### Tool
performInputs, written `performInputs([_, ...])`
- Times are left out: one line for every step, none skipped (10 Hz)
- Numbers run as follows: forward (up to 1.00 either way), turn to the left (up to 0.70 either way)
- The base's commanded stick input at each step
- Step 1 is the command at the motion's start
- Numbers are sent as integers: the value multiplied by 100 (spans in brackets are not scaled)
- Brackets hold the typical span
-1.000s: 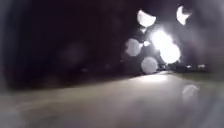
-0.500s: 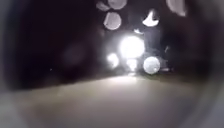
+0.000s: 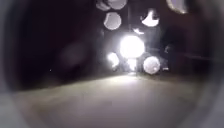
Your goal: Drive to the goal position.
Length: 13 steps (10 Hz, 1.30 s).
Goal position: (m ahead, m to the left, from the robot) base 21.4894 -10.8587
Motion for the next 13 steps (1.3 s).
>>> performInputs([70,0])
performInputs([70,0])
performInputs([70,0])
performInputs([70,0])
performInputs([70,0])
performInputs([70,0])
performInputs([70,0])
performInputs([70,0])
performInputs([70,0])
performInputs([70,-16])
performInputs([70,-34])
performInputs([70,-25])
performInputs([70,-12])
